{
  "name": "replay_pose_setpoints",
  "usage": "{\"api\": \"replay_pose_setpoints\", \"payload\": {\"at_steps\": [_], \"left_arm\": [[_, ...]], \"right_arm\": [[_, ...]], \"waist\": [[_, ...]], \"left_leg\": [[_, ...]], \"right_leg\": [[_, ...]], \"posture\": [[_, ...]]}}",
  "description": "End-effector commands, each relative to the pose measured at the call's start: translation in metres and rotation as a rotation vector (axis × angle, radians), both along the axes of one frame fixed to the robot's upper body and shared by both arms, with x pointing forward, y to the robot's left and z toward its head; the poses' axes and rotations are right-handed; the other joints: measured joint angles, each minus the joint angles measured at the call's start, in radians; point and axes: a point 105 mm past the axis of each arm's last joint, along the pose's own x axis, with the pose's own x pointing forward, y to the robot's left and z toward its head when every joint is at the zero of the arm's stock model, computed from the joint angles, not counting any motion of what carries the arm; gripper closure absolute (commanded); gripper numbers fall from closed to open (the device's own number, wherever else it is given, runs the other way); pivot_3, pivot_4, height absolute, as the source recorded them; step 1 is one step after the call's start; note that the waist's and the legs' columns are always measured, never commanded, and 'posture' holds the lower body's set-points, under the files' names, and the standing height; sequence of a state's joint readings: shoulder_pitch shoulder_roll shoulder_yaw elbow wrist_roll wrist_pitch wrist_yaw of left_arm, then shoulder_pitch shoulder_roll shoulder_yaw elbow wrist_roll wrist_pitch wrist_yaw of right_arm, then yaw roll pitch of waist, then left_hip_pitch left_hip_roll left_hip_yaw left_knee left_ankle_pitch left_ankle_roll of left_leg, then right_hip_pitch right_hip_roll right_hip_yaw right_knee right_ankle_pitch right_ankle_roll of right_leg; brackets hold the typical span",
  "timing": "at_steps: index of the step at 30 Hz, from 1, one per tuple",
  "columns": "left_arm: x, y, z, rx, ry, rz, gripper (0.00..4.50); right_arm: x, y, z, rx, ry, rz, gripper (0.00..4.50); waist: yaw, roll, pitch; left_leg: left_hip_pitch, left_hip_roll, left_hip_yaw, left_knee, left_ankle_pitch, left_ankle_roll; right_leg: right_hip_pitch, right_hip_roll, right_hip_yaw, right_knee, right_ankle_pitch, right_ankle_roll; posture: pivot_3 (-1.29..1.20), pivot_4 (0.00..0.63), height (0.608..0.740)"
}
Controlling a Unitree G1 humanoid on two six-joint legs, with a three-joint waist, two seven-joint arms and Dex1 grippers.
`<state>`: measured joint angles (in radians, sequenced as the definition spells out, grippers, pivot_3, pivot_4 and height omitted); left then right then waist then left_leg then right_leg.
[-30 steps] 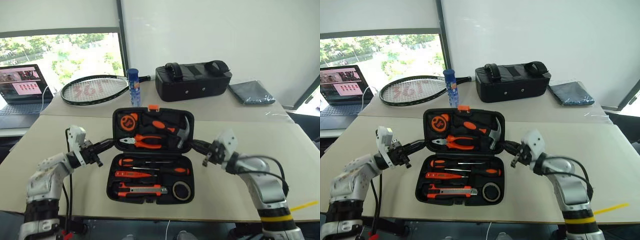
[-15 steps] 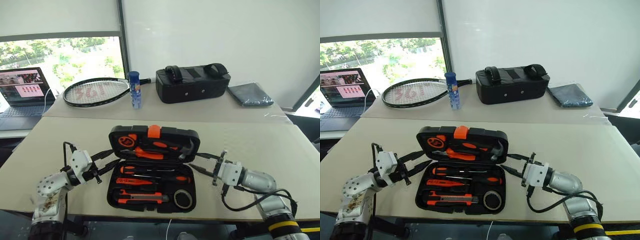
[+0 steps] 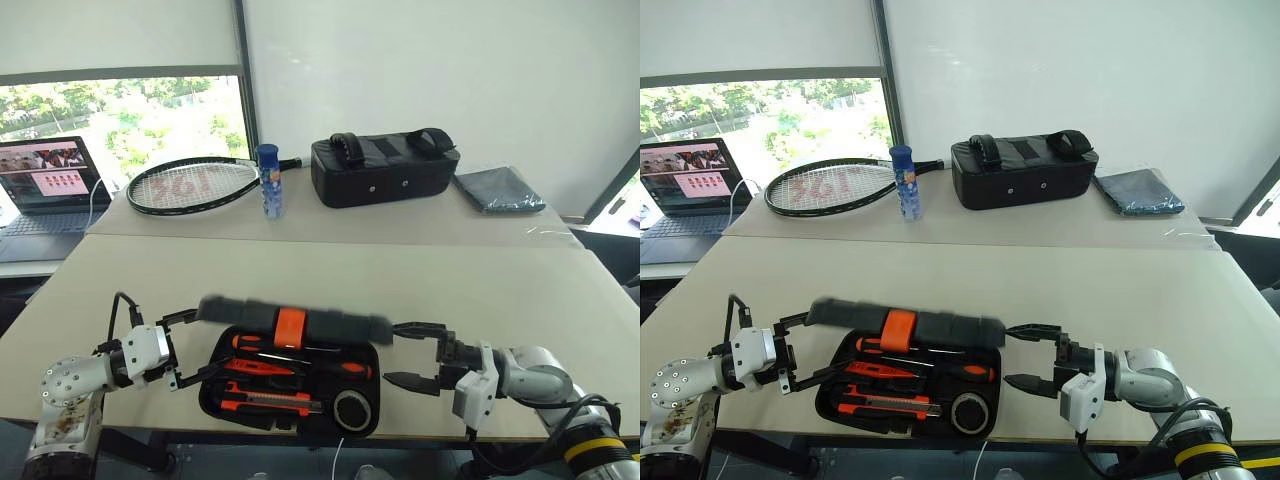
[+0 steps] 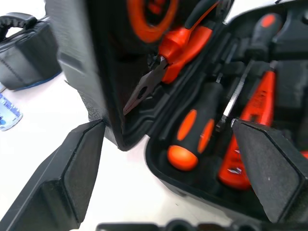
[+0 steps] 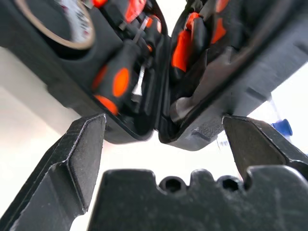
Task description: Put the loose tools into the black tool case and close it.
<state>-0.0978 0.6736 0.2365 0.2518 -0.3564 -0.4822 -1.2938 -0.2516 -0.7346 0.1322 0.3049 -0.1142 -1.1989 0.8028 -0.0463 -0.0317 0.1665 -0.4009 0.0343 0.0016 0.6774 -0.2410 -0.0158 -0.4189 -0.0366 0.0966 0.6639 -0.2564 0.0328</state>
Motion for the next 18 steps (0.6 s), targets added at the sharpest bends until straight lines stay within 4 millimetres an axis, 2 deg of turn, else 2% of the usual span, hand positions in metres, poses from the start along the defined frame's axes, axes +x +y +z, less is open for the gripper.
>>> {"api": "replay_pose_setpoints", "payload": {"at_steps": [1, 4, 7, 10, 11, 12, 14, 15, 18], "left_arm": [[-0.012, 0.028, 0.003, 0.031, 0.070, 0.048, 0.00], [-0.025, 0.050, 0.000, 0.060, 0.197, 0.078, 0.00], [-0.025, 0.077, 0.002, 0.057, 0.277, 0.176, 0.00], [-0.021, 0.076, 0.002, 0.036, 0.282, 0.182, 0.00], [-0.020, 0.072, 0.000, 0.023, 0.294, 0.170, 0.27], [-0.019, 0.064, -0.001, 0.014, 0.302, 0.149, 0.54], [-0.021, 0.052, -0.005, 0.004, 0.329, 0.104, 1.16], [-0.023, 0.046, -0.008, 0.025, 0.336, 0.074, 1.37], [-0.027, 0.031, -0.018, 0.067, 0.367, 0.022, 2.70]], "right_arm": [[-0.009, -0.021, -0.004, -0.021, 0.009, -0.030, 0.02], [-0.014, -0.039, -0.012, -0.042, 0.065, -0.086, 0.02], [-0.020, -0.050, -0.018, -0.048, 0.140, -0.135, 0.02], [-0.029, -0.048, -0.029, -0.020, 0.327, -0.168, 0.72], [-0.032, -0.044, -0.031, -0.006, 0.365, -0.161, 1.20], [-0.034, -0.038, -0.032, 0.013, 0.415, -0.159, 1.49], [-0.037, -0.026, -0.031, 0.033, 0.467, -0.143, 2.25], [-0.037, -0.019, -0.031, 0.044, 0.492, -0.135, 2.44], [-0.033, -0.004, -0.033, 0.043, 0.523, -0.143, 3.65]], "waist": [[-0.001, 0.000, 0.000], [-0.002, 0.000, 0.000], [-0.002, 0.000, 0.000], [0.001, 0.000, 0.000], [0.003, 0.000, 0.000], [0.004, -0.001, 0.000], [0.004, -0.001, 0.000], [0.003, -0.001, 0.000], [-0.001, -0.001, 0.000]], "left_leg": [[0.000, 0.000, 0.000, 0.000, 0.000, 0.000], [0.001, 0.001, 0.000, -0.001, 0.000, 0.000], [0.003, 0.001, 0.001, -0.001, 0.000, 0.000], [0.006, 0.000, 0.001, -0.001, 0.000, 0.001], [0.009, 0.000, 0.001, -0.001, 0.000, 0.001], [0.013, 0.000, 0.001, -0.001, -0.001, 0.002], [0.015, 0.001, 0.001, -0.001, -0.001, 0.002], [0.014, 0.001, 0.001, -0.001, -0.001, 0.002], [0.014, 0.002, 0.001, -0.001, -0.001, 0.002]], "right_leg": [[0.000, 0.000, 0.000, 0.000, 0.000, 0.000], [0.001, 0.000, 0.000, 0.000, -0.001, -0.001], [0.001, 0.000, 0.000, 0.001, -0.002, -0.001], [0.006, 0.000, 0.000, 0.000, -0.002, -0.001], [0.009, 0.000, 0.000, 0.000, -0.003, 0.000], [0.015, 0.000, -0.001, -0.001, -0.005, 0.000], [0.017, 0.000, 0.000, -0.001, -0.006, 0.000], [0.016, 0.000, 0.000, -0.001, -0.006, 0.000], [0.016, 0.001, 0.000, 0.000, -0.005, 0.000]], "posture": [[0.00, 0.150, 0.740], [0.00, 0.150, 0.740], [0.00, 0.150, 0.740], [0.00, 0.150, 0.740], [0.00, 0.150, 0.740], [0.00, 0.150, 0.740], [0.00, 0.150, 0.740], [0.00, 0.150, 0.740], [0.00, 0.150, 0.740]]}}
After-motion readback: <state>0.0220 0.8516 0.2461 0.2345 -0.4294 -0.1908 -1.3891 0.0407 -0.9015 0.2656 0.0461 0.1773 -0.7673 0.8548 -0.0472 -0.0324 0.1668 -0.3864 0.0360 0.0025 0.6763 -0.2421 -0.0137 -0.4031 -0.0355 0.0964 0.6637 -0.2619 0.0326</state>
